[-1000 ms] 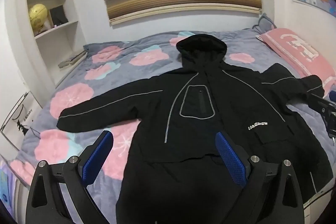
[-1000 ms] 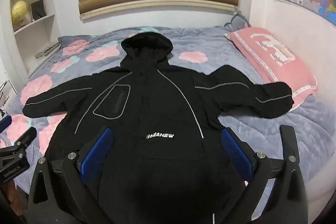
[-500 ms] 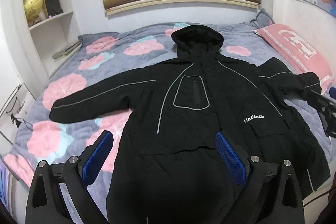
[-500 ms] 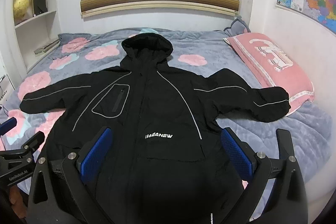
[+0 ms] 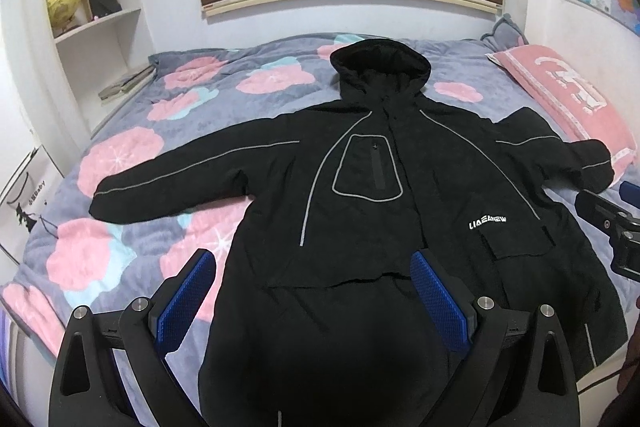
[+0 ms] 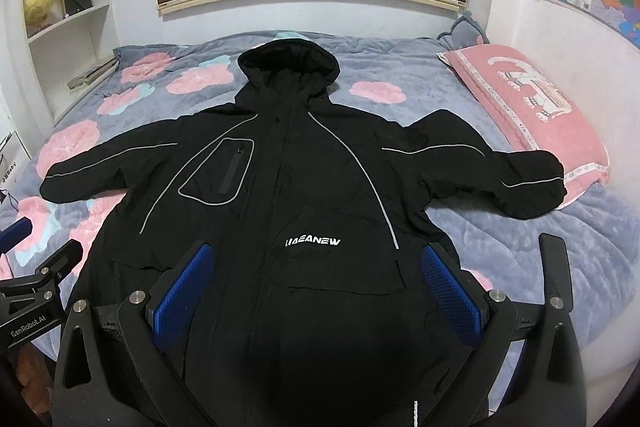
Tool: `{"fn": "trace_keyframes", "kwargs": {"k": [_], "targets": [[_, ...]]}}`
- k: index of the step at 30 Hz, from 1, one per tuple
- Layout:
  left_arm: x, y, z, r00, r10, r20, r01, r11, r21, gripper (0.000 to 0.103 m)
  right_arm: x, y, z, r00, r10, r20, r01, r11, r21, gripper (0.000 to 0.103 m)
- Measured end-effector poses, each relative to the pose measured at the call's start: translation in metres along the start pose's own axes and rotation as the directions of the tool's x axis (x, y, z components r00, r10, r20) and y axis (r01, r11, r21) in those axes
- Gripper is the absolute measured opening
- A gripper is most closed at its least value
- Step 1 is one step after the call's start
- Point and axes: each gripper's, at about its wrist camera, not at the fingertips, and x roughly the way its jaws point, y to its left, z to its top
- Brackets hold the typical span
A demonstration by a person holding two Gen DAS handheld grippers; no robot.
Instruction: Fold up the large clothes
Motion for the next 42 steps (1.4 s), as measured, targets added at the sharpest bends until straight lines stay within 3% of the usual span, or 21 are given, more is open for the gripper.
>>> {"fn": "trace_keyframes", "kwargs": {"k": [24, 42], "targets": [[0.012, 0.002, -0.005, 0.998, -0.043, -0.044, 0.042, 0.999, -0.033, 0.098, 0.016, 0.005, -0.002, 0.999, -0.002, -0.043, 0.002, 1.000, -0.014, 0.103], [0.040, 0.016, -0.004, 0.996, -0.038, -0.082, 0.033, 0.998, -0.057, 0.098, 0.044, 0.027, 0.004, 0.997, 0.004, -0.081, -0.009, 0.998, -0.055, 0.103]]}}
